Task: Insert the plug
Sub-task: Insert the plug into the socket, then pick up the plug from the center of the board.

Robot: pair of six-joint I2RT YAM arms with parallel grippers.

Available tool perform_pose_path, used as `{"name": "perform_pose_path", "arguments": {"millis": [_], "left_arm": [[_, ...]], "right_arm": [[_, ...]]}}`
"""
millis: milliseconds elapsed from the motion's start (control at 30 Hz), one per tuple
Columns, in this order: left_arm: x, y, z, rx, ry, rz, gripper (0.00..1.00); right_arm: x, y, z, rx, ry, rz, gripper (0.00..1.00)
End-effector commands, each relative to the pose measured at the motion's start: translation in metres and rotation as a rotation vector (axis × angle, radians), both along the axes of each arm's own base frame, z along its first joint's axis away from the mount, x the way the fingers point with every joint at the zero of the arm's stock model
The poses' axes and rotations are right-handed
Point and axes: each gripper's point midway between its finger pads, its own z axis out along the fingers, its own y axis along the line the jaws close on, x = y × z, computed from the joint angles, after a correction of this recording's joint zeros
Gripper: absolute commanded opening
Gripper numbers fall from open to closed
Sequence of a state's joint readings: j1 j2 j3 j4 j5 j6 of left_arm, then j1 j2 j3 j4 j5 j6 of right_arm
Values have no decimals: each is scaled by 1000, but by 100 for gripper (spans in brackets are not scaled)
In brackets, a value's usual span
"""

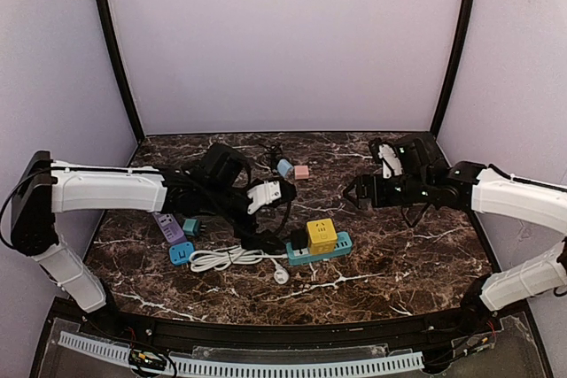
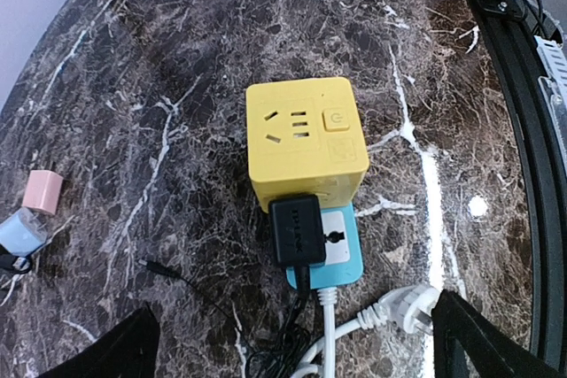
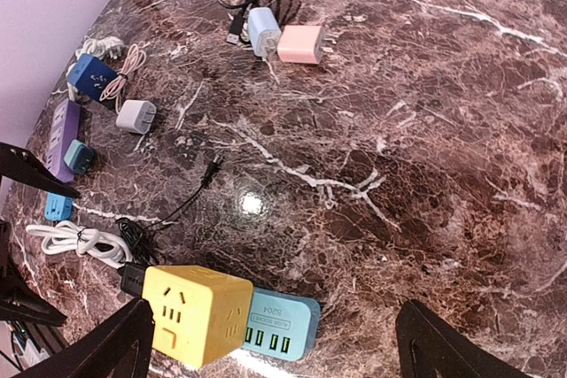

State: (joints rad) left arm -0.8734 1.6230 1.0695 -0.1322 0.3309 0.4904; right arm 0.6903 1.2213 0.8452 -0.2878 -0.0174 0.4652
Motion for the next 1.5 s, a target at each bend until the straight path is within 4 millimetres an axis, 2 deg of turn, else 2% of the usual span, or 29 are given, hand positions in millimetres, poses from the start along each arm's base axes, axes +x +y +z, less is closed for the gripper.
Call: {"name": "perform_pose_path", "arguments": {"millis": [0,33,67,100,133,167,200,233,300,400,433,500,600,633,700,833,867,900,933,967,1000,1033,1067,1133,1167,1200,1300,1333,1467], "left_arm": [[9,31,21,-16,-5,118,99],[23,40,34,-67,6,196,99],[28,47,32,-84,23,237,99],[46,57,48,-163,29,328,99],[50,68,40,-173,58,380,99],[66,79,53,-252,65,462,99],[69,88,42,-259,91,508,99],[80,98,46,-311,111,575,99],[90,116,29,-341,172,693,99],[114,145,16,-381,240,875,99],[127,161,12,-398,275,974,99],[143,183,10,-415,330,1113,99],[155,202,8,-380,360,1240,98],[163,207,15,-392,337,1276,98],[169,209,16,-378,314,1288,98],[179,192,13,-328,227,1095,98],[182,194,5,-291,211,1036,99],[176,176,10,-317,254,890,99],[170,175,13,-261,178,688,99],[141,154,22,-286,222,433,99],[114,156,18,-159,149,203,99],[99,155,16,-118,124,86,99],[80,162,6,-24,69,-69,99],[82,181,-19,149,-26,-145,99],[85,184,-24,179,-50,-155,99],[96,188,-32,216,-87,-158,99],[112,178,-40,199,-83,-150,99],[118,173,-34,178,-80,-141,99],[136,159,-52,167,-26,-104,98]], "right_arm": [[6,13,27,0,-86,23,94],[7,15,27,-1,-84,21,94],[8,17,28,2,-80,15,94],[10,19,27,5,-72,7,95],[13,21,26,6,-64,2,95],[17,24,26,9,-63,-5,96],[23,28,24,6,-60,-11,96],[30,33,24,3,-63,-19,96],[51,41,26,-9,-74,-60,97],[85,55,41,1,-80,-141,97],[96,62,56,34,-85,-161,97],[110,67,63,59,-38,-217,97],[116,66,61,64,66,-306,96],[115,64,55,56,98,-324,96],[110,62,47,59,138,-345,96],[102,52,16,29,203,-396,96],[100,51,12,29,214,-405,95],[98,51,11,31,219,-408,95],[97,51,11,31,219,-408,95],[95,51,13,30,215,-408,95],[93,51,15,29,209,-409,95],[91,51,16,29,207,-408,95],[90,52,17,32,208,-405,95],[90,54,20,34,207,-388,95],[90,56,21,28,210,-379,95],[90,58,22,20,212,-371,95],[87,64,21,-5,221,-351,95],[86,66,21,-8,224,-343,95],[82,70,18,-19,236,-327,95]]}}
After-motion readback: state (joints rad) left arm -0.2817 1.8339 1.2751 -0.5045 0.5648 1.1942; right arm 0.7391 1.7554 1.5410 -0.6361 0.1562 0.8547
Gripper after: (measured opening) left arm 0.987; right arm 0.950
